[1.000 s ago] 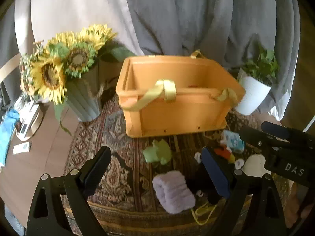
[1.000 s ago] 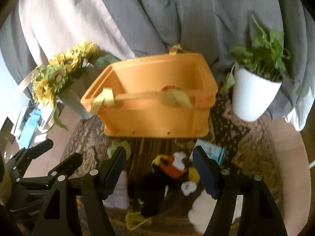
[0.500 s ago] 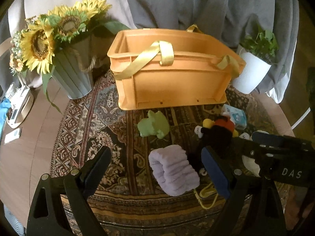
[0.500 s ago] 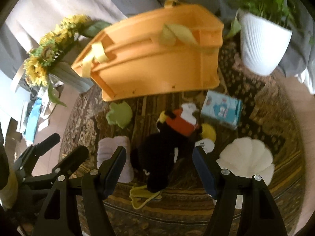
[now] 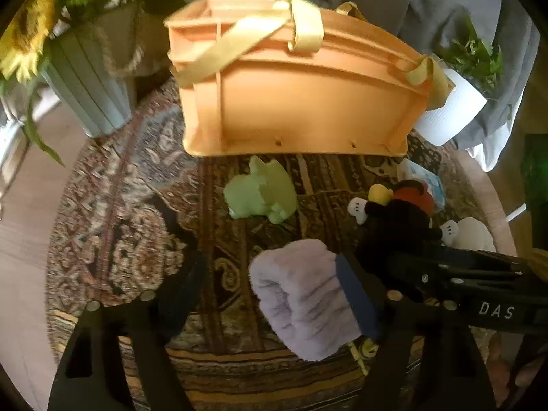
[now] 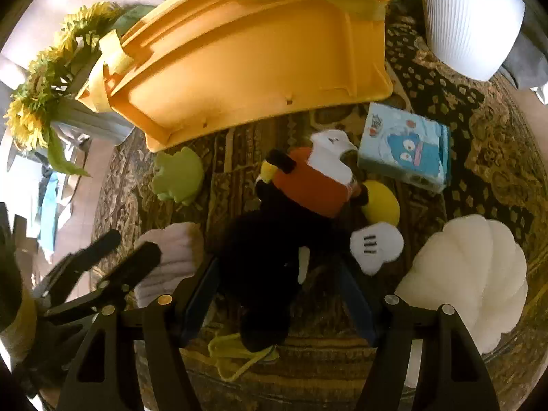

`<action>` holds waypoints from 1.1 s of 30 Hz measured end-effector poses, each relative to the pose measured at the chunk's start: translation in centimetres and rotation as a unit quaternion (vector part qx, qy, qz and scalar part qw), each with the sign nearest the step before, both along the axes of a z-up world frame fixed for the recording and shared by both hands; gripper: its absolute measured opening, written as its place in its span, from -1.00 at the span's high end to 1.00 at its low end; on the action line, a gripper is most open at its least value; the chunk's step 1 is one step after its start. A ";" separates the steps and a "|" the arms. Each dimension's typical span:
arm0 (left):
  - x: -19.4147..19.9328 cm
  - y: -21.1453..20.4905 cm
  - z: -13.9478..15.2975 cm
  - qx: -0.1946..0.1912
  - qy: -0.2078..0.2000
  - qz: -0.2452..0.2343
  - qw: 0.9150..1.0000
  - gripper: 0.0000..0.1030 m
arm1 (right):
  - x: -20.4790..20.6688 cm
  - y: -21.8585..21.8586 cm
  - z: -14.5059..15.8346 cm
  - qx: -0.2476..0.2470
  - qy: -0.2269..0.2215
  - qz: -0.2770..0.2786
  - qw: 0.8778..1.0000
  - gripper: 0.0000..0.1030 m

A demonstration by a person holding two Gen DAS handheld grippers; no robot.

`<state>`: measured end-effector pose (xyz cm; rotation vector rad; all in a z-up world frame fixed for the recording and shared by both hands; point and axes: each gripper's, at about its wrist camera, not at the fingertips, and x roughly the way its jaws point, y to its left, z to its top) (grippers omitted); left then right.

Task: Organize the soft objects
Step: 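Grasp the lavender fuzzy sock with the left tool while the right tool grasps the black plush mouse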

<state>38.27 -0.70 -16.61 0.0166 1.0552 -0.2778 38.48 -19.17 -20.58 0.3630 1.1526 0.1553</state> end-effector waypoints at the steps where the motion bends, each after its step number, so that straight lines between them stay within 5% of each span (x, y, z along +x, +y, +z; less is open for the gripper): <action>1: 0.2 0.0 -0.3 -0.007 0.006 -0.002 1.000 -0.39 | 0.1 0.1 0.0 0.001 -0.001 0.002 1.000 -0.37; 8: 1.3 -0.1 -2.4 -0.038 0.045 0.003 0.998 -0.14 | 0.8 0.8 -0.5 0.013 0.003 0.015 1.000 -0.29; 16: 1.3 -0.6 -3.4 -0.063 0.058 0.007 0.996 0.40 | 1.0 0.9 -1.0 0.029 0.005 0.021 0.999 -0.12; 23: 0.3 -0.6 -2.6 -0.062 0.046 0.015 0.997 0.54 | 0.1 0.5 -0.5 0.030 -0.003 0.028 0.999 -0.06; 33: -1.8 -0.5 -0.1 -0.045 0.005 0.023 0.999 0.57 | -2.0 0.3 3.2 -0.007 -0.073 0.041 0.996 -0.06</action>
